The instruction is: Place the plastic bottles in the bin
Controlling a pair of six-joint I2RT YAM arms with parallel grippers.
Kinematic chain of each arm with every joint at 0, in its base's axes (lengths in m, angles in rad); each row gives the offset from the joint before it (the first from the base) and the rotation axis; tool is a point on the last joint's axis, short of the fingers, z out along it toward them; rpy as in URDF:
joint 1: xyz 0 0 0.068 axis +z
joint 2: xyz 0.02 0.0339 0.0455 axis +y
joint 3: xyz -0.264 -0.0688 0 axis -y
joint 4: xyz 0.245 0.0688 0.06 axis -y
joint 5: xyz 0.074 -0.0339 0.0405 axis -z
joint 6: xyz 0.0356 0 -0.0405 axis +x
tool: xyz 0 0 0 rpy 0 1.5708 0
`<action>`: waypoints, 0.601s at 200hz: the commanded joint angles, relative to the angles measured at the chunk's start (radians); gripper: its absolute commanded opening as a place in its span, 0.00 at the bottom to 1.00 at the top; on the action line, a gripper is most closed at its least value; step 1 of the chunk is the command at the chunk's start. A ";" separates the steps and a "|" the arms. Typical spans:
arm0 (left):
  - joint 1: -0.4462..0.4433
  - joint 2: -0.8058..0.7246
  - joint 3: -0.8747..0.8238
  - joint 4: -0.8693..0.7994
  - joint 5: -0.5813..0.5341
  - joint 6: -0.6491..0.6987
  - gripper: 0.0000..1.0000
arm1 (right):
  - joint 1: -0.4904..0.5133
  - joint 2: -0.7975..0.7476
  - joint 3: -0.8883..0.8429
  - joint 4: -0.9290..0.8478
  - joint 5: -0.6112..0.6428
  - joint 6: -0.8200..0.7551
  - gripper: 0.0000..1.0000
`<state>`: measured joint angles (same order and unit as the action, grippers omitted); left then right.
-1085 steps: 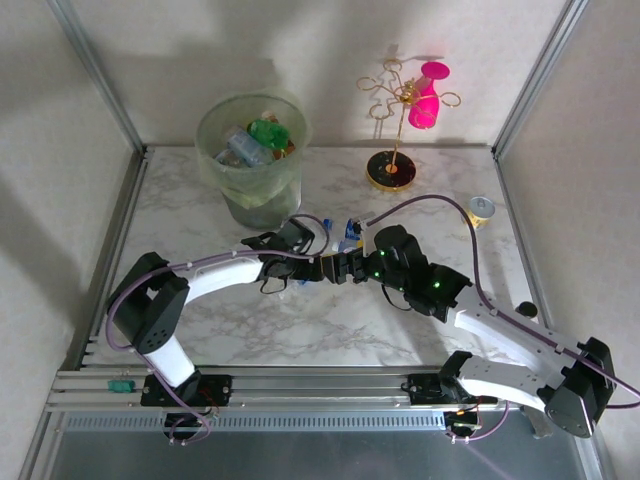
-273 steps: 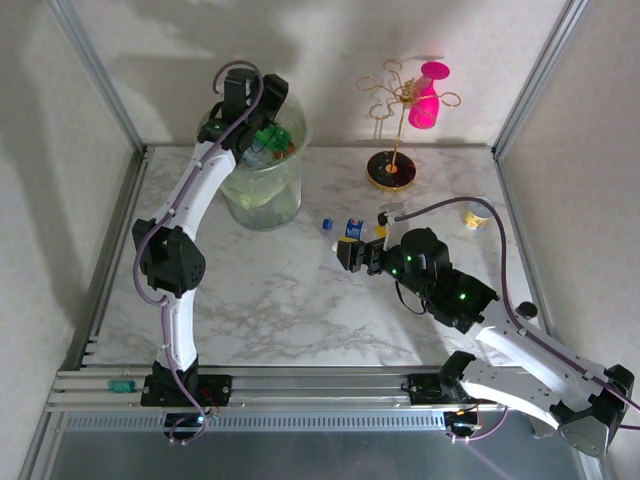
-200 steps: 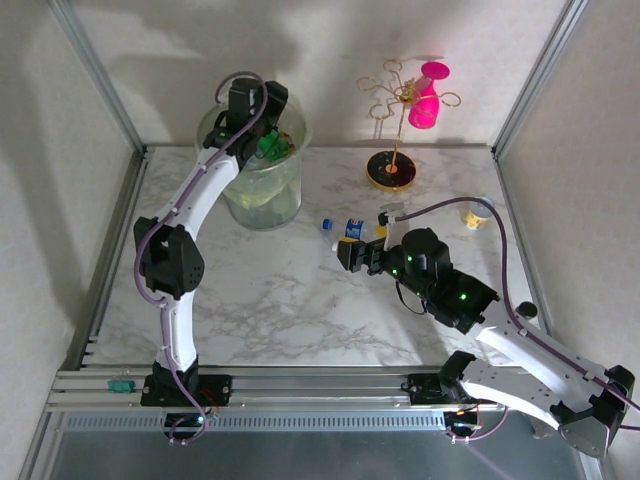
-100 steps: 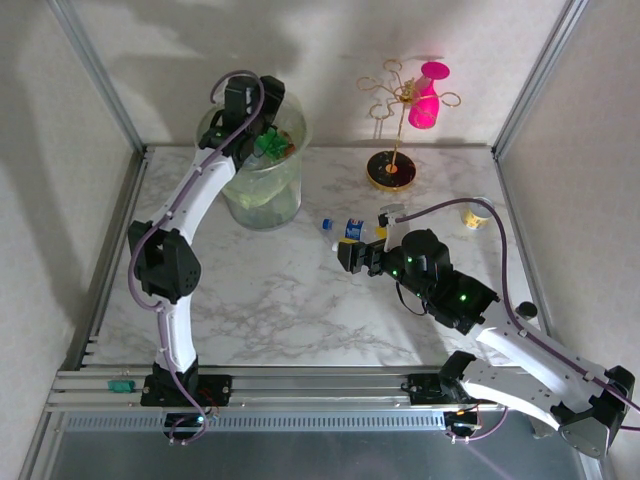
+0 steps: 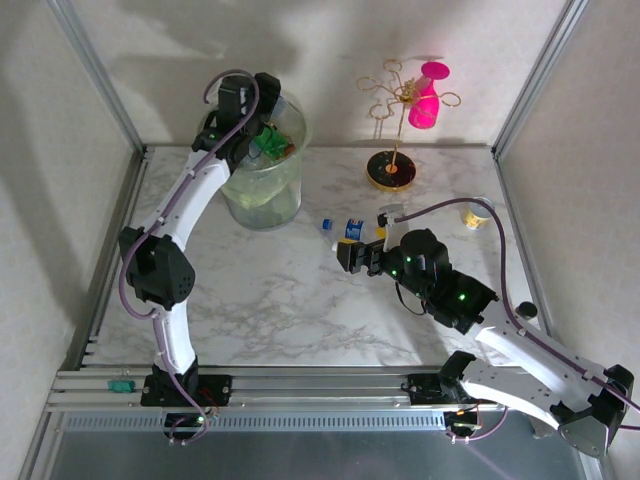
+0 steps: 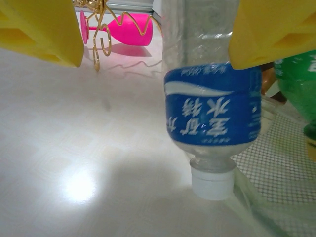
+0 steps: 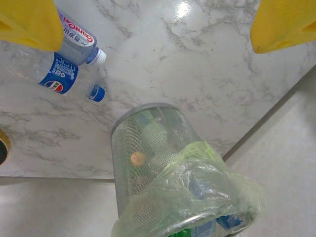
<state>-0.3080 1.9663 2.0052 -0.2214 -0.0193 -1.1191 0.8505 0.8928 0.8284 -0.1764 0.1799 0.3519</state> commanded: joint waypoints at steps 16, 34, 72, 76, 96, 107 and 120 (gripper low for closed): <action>0.004 -0.057 0.008 -0.007 -0.006 0.003 0.73 | -0.004 -0.013 0.015 0.000 0.004 -0.010 0.98; 0.003 -0.075 0.042 -0.042 -0.026 0.052 0.72 | -0.005 -0.016 0.017 -0.002 0.008 -0.012 0.98; 0.008 -0.104 0.060 -0.049 -0.041 0.176 0.68 | -0.004 -0.009 0.021 -0.002 0.021 -0.013 0.97; 0.011 -0.097 0.068 -0.041 -0.030 0.189 0.68 | -0.005 -0.007 0.021 -0.002 0.023 -0.012 0.97; 0.018 -0.009 0.202 -0.064 0.061 0.255 0.61 | -0.005 0.002 0.026 -0.001 0.029 -0.010 0.97; 0.019 0.041 0.267 -0.068 0.120 0.276 0.57 | -0.004 0.008 0.030 -0.004 0.029 -0.009 0.97; 0.024 0.063 0.247 0.008 0.194 0.268 0.55 | -0.004 0.014 0.035 -0.010 0.028 -0.007 0.97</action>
<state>-0.2966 1.9667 2.2150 -0.2668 0.0292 -0.9134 0.8505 0.8963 0.8295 -0.1810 0.1886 0.3523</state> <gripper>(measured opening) 0.566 0.973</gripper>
